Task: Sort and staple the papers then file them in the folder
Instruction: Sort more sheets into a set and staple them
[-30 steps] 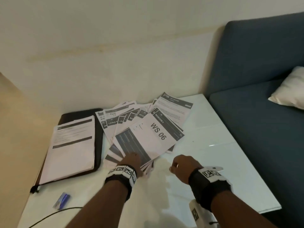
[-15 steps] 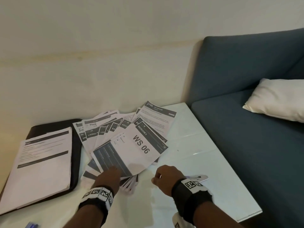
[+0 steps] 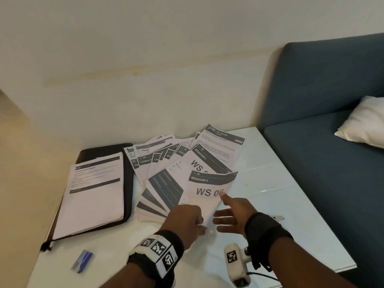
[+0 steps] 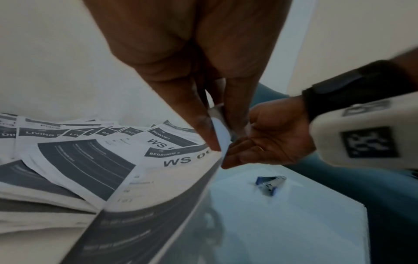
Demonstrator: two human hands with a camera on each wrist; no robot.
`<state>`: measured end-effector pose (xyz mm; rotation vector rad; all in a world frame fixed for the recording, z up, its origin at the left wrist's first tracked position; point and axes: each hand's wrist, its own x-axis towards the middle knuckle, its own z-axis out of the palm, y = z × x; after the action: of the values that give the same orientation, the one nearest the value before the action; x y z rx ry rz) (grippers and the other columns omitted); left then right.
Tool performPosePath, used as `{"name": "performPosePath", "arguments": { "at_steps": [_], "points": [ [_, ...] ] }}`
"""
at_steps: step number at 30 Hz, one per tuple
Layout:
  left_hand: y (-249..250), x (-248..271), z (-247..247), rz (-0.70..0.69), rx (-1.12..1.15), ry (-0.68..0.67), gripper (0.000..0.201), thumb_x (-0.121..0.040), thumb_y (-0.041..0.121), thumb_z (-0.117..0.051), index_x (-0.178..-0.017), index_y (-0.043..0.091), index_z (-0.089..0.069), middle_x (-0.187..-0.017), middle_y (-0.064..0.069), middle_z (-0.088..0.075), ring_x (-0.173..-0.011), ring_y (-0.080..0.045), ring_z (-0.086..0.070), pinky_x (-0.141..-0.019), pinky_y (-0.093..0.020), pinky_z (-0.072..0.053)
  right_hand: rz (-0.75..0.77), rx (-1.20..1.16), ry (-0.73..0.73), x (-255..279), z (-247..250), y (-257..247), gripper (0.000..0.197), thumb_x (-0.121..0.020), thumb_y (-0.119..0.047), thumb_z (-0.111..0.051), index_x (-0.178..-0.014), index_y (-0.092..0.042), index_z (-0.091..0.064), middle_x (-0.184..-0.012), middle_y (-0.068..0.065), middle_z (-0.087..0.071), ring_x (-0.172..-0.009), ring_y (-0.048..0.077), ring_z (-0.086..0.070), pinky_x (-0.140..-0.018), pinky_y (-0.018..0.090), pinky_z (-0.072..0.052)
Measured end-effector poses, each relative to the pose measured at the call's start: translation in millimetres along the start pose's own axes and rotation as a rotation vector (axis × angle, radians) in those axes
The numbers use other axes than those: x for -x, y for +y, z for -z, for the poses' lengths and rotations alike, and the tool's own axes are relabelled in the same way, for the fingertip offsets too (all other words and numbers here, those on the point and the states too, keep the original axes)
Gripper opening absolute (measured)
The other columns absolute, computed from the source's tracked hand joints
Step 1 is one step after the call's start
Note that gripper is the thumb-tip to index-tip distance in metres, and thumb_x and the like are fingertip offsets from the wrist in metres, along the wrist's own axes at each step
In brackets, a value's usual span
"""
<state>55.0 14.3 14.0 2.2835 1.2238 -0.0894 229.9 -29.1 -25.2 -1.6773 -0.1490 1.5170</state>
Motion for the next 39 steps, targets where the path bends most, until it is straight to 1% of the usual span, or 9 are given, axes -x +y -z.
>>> {"name": "performPosePath", "arguments": {
  "at_steps": [4,8,12,17,21,26,34,37,39],
  "points": [
    [0.3,25.8,-6.2,-0.060,-0.088,-0.102,0.037,-0.085,0.036,-0.071,-0.070,0.027,-0.038,-0.099,0.005,-0.061,-0.096,-0.015,-0.056,-0.081,-0.027,-0.044,0.072,0.226,0.133,-10.0,5.1,6.0,0.027,-0.088,0.000,-0.059,-0.115,0.003,-0.060,-0.102,0.024,-0.068,-0.082,0.036,-0.071,-0.068,0.046,-0.062],
    [2.0,46.2,-7.2,-0.084,-0.075,-0.072,0.026,-0.089,0.027,-0.063,-0.076,0.026,-0.041,-0.092,0.006,-0.055,-0.084,-0.014,-0.048,-0.073,-0.025,-0.035,0.086,0.252,0.209,-8.7,8.5,4.0,0.004,-0.088,0.001,-0.057,-0.090,0.000,-0.060,-0.098,0.026,-0.068,-0.074,0.035,-0.070,-0.062,0.045,-0.062],
    [19.9,60.8,-8.0,-0.139,-0.109,-0.084,0.012,-0.093,0.015,-0.051,-0.083,0.021,-0.046,-0.105,-0.004,-0.061,-0.093,-0.022,-0.054,-0.068,-0.024,-0.033,0.006,0.227,0.115,-7.4,2.5,12.7,0.012,-0.092,-0.004,-0.061,-0.101,0.003,-0.062,-0.094,0.025,-0.071,-0.081,0.042,-0.070,-0.060,0.047,-0.060],
    [29.0,65.6,-19.0,-0.300,-0.176,-0.137,0.022,-0.094,0.007,-0.048,-0.115,0.011,-0.053,-0.115,-0.011,-0.057,-0.103,-0.034,-0.058,-0.083,-0.036,-0.047,0.061,0.527,0.142,-31.5,-3.9,23.5,0.033,-0.084,-0.007,-0.070,-0.114,0.005,-0.063,-0.114,0.019,-0.068,-0.100,0.036,-0.066,-0.086,0.047,-0.057],
    [21.7,69.6,-7.2,-0.447,-0.202,-0.175,0.023,-0.097,0.029,-0.052,-0.102,0.010,-0.065,-0.118,-0.008,-0.062,-0.107,-0.027,-0.059,-0.090,-0.039,-0.048,0.186,0.530,0.163,-24.8,-4.3,14.8,0.026,-0.089,0.000,-0.061,-0.115,-0.003,-0.062,-0.116,0.019,-0.066,-0.101,0.037,-0.064,-0.084,0.051,-0.057],
    [-36.7,70.5,40.7,-0.063,0.175,0.167,0.023,-0.099,0.038,-0.051,-0.120,0.031,-0.058,-0.120,0.015,-0.061,-0.107,-0.003,-0.056,-0.093,-0.018,-0.042,0.297,0.440,0.133,-3.5,-4.7,0.2,0.028,-0.093,-0.006,-0.056,-0.118,-0.016,-0.062,-0.114,0.014,-0.068,-0.100,0.038,-0.064,-0.082,0.057,-0.057],
    [-96.9,51.4,66.9,0.227,0.619,0.234,0.083,-0.087,0.052,-0.063,-0.152,0.024,-0.019,-0.150,0.005,-0.041,-0.129,-0.018,-0.047,-0.102,-0.032,-0.037,0.476,0.360,0.025,40.3,-33.4,-19.3,0.025,-0.097,-0.015,-0.058,-0.122,-0.019,-0.059,-0.116,0.007,-0.067,-0.106,0.034,-0.062,-0.088,0.057,-0.055],
    [-102.9,45.4,71.9,0.226,0.957,0.236,0.078,-0.081,0.051,-0.068,-0.144,0.025,-0.031,-0.144,0.008,-0.047,-0.135,-0.024,-0.046,-0.112,-0.043,-0.038,0.547,0.425,-0.001,58.0,-50.2,-24.6,0.029,-0.097,-0.019,-0.058,-0.126,-0.025,-0.055,-0.122,0.004,-0.064,-0.109,0.032,-0.059,-0.092,0.056,-0.053],
    [-100.6,43.4,76.1,0.178,1.006,0.269,0.046,-0.089,0.043,-0.064,-0.128,0.024,-0.050,-0.135,0.004,-0.060,-0.124,-0.024,-0.057,-0.106,-0.048,-0.046,0.573,0.463,-0.028,69.1,-60.1,-27.5,0.025,-0.097,-0.021,-0.057,-0.119,-0.031,-0.055,-0.123,0.001,-0.063,-0.111,0.030,-0.058,-0.096,0.055,-0.051]
  ]
}}
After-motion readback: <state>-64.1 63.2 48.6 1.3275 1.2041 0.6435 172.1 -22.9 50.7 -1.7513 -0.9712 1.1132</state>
